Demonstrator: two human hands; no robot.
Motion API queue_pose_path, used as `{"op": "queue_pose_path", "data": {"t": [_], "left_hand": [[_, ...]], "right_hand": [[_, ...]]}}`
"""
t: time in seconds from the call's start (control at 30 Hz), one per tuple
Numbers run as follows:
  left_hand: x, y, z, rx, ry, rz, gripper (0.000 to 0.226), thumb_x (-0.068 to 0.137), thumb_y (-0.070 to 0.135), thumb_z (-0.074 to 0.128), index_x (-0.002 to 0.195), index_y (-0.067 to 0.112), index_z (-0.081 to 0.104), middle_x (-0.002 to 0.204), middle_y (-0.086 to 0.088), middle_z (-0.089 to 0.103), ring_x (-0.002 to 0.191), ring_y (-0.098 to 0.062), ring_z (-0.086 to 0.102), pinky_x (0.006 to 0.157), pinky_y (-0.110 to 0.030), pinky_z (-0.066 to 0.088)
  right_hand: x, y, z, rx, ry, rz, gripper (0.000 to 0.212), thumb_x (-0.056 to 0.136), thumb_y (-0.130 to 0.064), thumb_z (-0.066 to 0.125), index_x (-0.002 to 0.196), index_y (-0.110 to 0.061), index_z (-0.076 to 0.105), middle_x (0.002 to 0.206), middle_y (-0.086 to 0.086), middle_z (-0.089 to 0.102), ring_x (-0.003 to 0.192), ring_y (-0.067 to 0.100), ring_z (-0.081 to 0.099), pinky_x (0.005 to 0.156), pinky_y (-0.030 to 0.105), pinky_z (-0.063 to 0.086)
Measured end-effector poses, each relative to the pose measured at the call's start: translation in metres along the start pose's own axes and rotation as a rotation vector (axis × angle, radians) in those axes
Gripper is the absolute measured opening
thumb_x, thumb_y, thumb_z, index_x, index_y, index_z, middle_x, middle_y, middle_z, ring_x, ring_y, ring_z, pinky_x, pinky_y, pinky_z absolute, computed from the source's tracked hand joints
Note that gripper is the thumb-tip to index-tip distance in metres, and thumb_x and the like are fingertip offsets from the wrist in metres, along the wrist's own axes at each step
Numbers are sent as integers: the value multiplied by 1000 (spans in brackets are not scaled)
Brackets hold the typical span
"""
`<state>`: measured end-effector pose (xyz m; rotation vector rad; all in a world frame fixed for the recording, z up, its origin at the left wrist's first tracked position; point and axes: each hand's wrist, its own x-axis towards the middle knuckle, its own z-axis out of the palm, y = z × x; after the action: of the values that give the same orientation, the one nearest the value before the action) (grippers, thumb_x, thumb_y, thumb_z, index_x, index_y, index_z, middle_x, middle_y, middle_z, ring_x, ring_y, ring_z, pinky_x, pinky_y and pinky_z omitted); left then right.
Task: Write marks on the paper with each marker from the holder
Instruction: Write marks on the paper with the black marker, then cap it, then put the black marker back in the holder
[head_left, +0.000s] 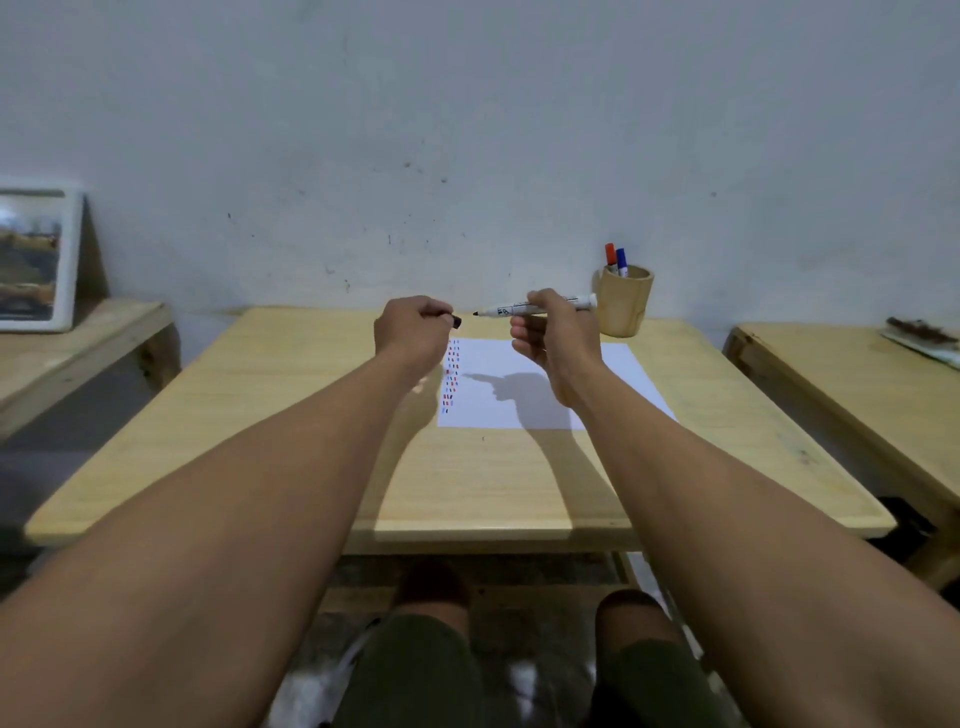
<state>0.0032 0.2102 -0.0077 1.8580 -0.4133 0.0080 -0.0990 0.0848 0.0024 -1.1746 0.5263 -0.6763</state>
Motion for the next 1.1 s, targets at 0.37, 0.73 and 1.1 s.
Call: {"op": "queue_pose_path", "data": {"t": [0.37,0.73,1.1], "left_hand": [[0,45,18,-280,-67,-81,10,90,24,68,93,29,76,101,3,76,84,-15,61,86,-34,55],[-4,66,19,-469,-180,-192,17,97,20,62,108,23,74,95,7,74,93,-11,63,79,-29,55],[0,83,29,-442,-154,-60,19,97,20,62,113,21,73,94,5,72,93,-16,60,88,-35,55]], "right_hand": [[-2,-24,-7,155,35,-46,15,93,-14,62,82,-3,64,69,14,66,56,19,61,57,27,53],[0,-30,-23,306,-36,-10,10,87,-9,78,91,-5,70,69,6,67,61,13,65,64,23,60],[4,-36,-37,279,-53,-8,28,80,-20,86,100,-10,68,72,2,70,67,12,69,66,24,59]]}}
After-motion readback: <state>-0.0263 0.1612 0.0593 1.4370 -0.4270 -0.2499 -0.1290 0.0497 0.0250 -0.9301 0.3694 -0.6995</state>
